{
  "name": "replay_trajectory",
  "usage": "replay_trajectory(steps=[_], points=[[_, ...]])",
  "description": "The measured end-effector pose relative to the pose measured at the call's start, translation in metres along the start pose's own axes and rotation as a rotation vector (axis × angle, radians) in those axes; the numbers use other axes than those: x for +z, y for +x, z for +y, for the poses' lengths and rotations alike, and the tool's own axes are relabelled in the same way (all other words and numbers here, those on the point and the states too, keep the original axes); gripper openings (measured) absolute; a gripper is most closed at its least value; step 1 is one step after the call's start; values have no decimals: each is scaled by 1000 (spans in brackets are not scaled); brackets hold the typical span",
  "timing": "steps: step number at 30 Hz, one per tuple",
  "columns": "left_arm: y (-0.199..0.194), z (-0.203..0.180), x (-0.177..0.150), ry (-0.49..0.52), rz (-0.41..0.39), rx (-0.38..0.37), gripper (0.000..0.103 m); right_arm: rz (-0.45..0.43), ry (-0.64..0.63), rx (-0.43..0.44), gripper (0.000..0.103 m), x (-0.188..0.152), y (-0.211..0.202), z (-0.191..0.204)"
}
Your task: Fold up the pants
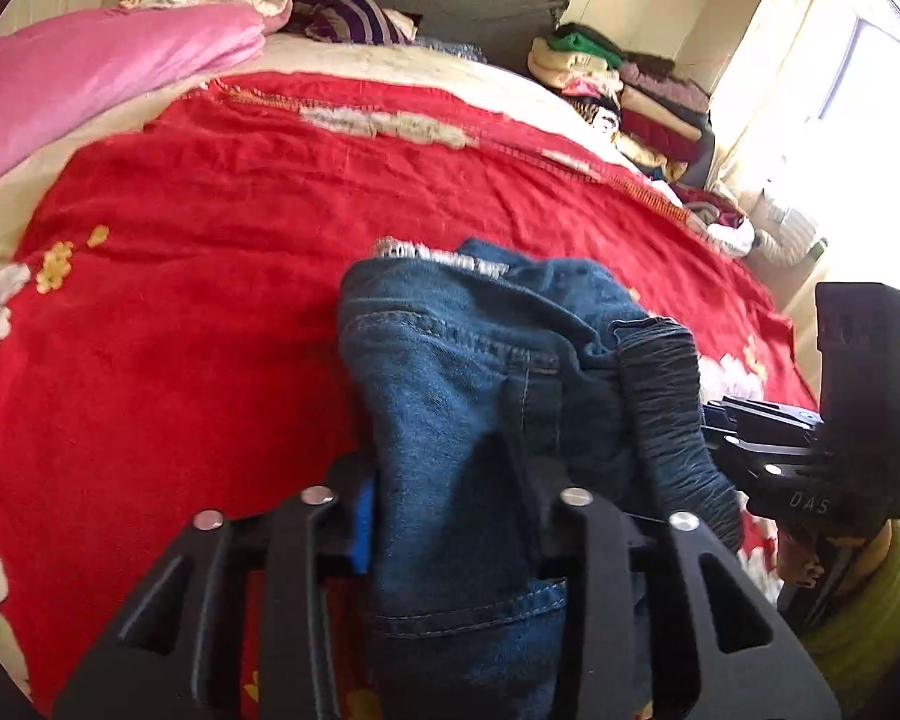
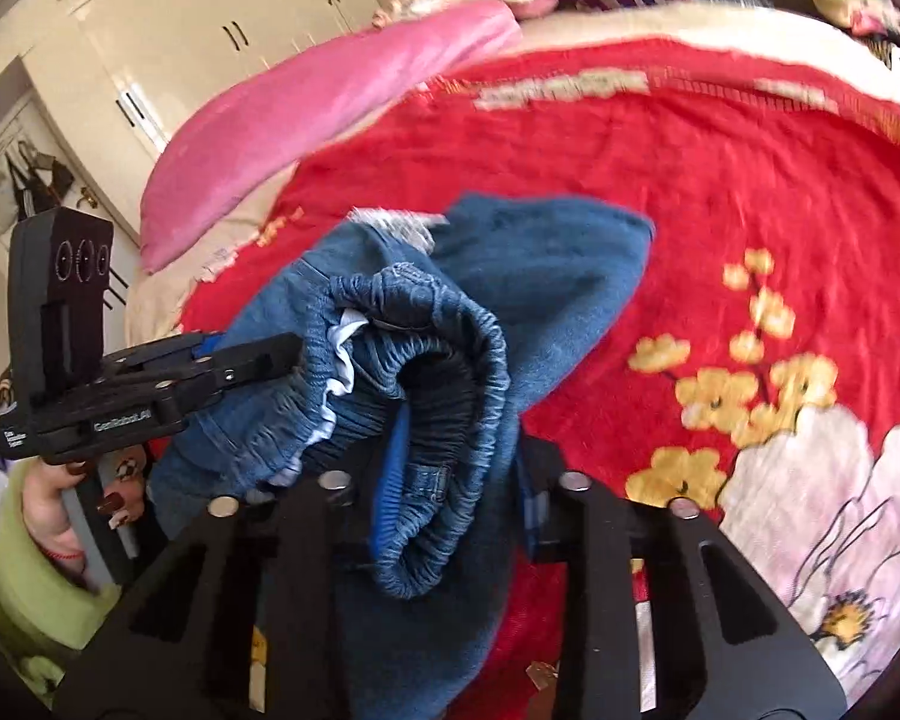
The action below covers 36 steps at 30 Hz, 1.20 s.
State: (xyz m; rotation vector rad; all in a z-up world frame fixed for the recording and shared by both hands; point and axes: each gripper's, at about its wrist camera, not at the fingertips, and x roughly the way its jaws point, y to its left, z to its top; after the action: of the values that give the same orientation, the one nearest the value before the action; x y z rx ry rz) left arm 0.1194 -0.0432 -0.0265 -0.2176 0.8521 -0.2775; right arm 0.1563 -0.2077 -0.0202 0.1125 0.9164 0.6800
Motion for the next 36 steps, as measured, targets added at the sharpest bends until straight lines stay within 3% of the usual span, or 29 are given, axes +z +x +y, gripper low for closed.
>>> replay_trajectory(steps=[4,7,13,18,21,29,36], points=[[-17,-2,13,3,-47,-17,28,-64,-63,-1,17,19,-12,19],[-29,0,27,13,-98,9,28,-97,-103,-4,15,37,-14,28],[-25,14,48,10,-124,60,28,-133,-137,-31,15,62,-5,33],[8,35,39,-25,-26,130,30,-22,-80,-150,20,59,30,12],[16,42,31,-26,-7,156,43,26,-26,-182,23,53,41,-4],[6,44,27,-30,-34,161,48,-2,-26,-233,34,46,25,-1],[-41,25,25,-8,-127,165,78,-170,-96,-273,74,40,-34,25]])
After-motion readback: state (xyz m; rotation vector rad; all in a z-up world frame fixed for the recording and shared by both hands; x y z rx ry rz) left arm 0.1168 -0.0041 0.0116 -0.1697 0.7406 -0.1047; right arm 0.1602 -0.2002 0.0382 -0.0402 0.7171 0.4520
